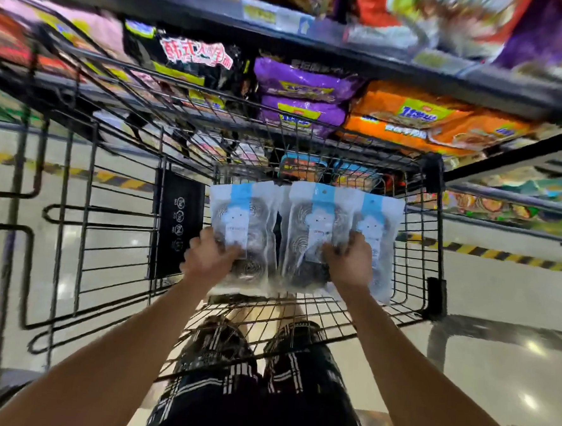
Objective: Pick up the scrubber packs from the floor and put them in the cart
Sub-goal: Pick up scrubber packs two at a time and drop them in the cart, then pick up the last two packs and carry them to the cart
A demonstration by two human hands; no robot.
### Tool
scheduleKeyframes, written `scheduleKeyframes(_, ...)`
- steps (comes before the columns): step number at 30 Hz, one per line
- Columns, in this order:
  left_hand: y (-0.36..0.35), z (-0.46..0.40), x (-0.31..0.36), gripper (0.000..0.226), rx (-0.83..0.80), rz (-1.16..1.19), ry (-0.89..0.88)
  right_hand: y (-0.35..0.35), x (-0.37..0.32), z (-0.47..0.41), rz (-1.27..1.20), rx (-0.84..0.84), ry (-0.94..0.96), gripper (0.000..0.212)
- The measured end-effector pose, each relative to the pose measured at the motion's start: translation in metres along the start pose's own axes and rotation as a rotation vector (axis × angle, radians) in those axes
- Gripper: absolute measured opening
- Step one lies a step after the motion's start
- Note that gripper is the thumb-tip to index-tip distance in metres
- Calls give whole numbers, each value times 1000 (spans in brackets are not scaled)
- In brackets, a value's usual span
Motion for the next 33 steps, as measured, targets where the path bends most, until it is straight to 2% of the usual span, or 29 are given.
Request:
scheduleKeyframes(3, 29, 33, 17, 63, 53, -254, -119, 20, -5, 20, 130, 28, 137, 47)
scheduleKeyframes(6, 57, 58, 29, 55, 147, -355, -251, 55, -23, 58, 265, 134, 294, 44)
scheduleKeyframes(9, 76, 83, 38, 56, 251, -421, -391, 79, -31, 91, 262, 251, 415, 40)
scheduleKeyframes(12, 84, 110, 51, 60, 343, -500, -591, 96, -33, 121, 267, 325, 431, 47)
scheduleKeyframes(17, 85, 162, 87, 46, 446, -639, -865, 120, -30, 167, 306, 427, 441, 48)
scheduleKeyframes(21, 62, 196, 124, 49, 375, -640, -992, 143, 1, 190, 215, 531, 348, 46)
scheduleKeyframes(25, 17, 235, 158, 52, 324, -763, -1152, 167, 48, 220, 172, 616, 195, 45)
scheduleKeyframes(33, -118, 345, 173, 40, 172, -948, -1517, 189, 195, 320, 105, 749, -199, 50)
Point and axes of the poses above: each hand's wrist, its own z-axis away from the middle knuckle, its own y-axis out of the back of the hand, x = y × z, the point moved 6 cm from there along -z, towards the middle knuckle
